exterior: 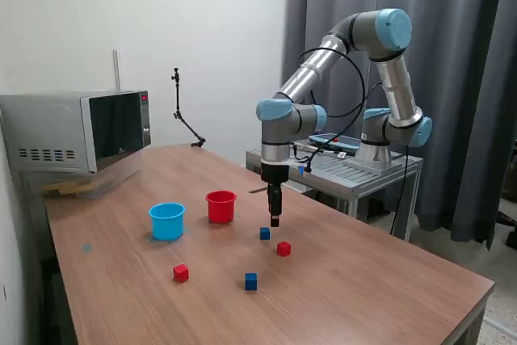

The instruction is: Place red objects in the red bin, and blue objects in the blue bin.

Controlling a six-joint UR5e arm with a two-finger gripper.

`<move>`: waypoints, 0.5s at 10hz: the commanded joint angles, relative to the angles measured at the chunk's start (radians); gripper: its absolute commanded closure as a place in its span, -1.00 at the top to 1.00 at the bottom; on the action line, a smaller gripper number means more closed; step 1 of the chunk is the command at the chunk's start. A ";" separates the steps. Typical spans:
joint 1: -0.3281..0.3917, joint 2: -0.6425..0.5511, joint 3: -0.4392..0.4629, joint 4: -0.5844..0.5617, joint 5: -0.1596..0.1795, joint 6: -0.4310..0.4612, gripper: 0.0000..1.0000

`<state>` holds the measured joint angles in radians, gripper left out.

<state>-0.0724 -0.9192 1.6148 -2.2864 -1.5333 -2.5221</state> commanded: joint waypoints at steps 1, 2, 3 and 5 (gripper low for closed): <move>0.002 -0.001 0.023 -0.057 0.005 -0.047 1.00; 0.000 -0.001 0.026 -0.058 0.005 -0.096 1.00; -0.012 -0.001 0.039 -0.058 0.005 -0.121 1.00; -0.015 -0.001 0.039 -0.056 0.005 -0.187 1.00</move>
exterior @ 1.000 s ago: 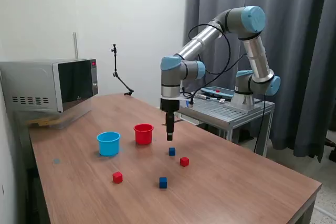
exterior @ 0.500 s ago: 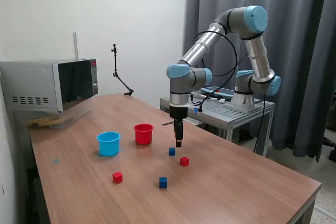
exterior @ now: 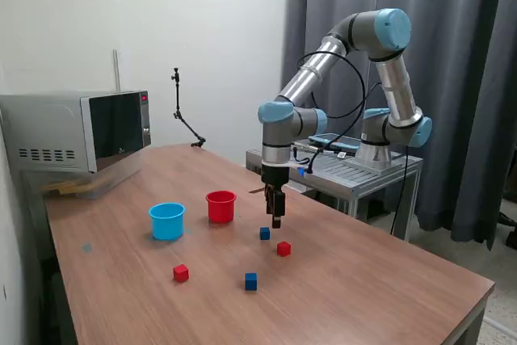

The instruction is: Place red objects in the red bin, and blue objects in the blue bin.

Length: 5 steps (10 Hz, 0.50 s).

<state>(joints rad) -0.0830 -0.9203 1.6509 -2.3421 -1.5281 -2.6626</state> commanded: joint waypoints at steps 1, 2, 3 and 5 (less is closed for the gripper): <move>-0.010 0.000 0.003 0.000 0.000 -0.049 1.00; -0.018 0.000 0.000 0.000 0.000 -0.050 1.00; -0.020 0.011 -0.009 0.000 0.000 -0.051 1.00; -0.020 0.058 -0.032 0.000 0.000 -0.065 1.00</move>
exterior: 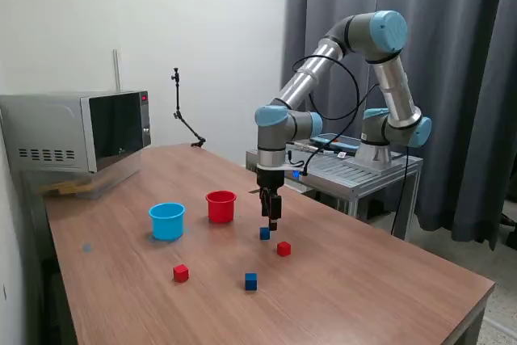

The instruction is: Place red objects in the red bin, and blue objects in the blue bin.

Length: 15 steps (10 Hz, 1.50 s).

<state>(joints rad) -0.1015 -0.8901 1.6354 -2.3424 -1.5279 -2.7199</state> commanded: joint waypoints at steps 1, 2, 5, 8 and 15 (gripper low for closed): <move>-0.001 0.051 -0.050 0.002 0.000 -0.008 1.00; -0.001 0.069 -0.077 0.002 0.000 -0.008 1.00; 0.000 0.092 -0.083 0.002 0.000 -0.008 1.00; 0.002 0.091 -0.077 0.002 0.000 -0.008 1.00; 0.000 0.086 -0.058 -0.002 0.002 -0.008 1.00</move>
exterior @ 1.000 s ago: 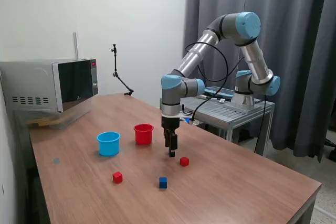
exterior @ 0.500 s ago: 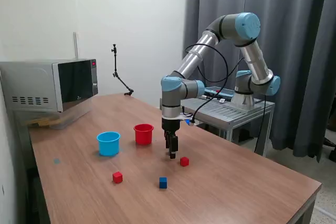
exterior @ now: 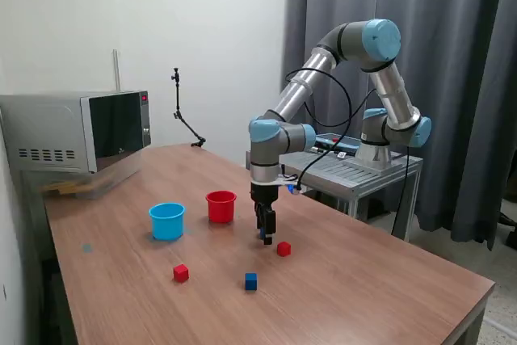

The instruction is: Place red objects in the red bin, and blue objects in the blue bin.

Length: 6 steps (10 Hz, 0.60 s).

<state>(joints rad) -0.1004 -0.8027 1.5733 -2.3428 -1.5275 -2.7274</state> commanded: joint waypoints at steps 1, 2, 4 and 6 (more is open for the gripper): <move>-0.002 -0.009 0.010 -0.001 0.000 0.000 1.00; -0.005 -0.013 0.013 -0.001 0.000 0.000 1.00; -0.009 -0.015 0.022 -0.003 0.000 0.000 1.00; -0.009 -0.016 0.025 -0.004 0.000 0.000 1.00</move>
<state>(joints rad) -0.1082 -0.8174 1.5950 -2.3462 -1.5278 -2.7274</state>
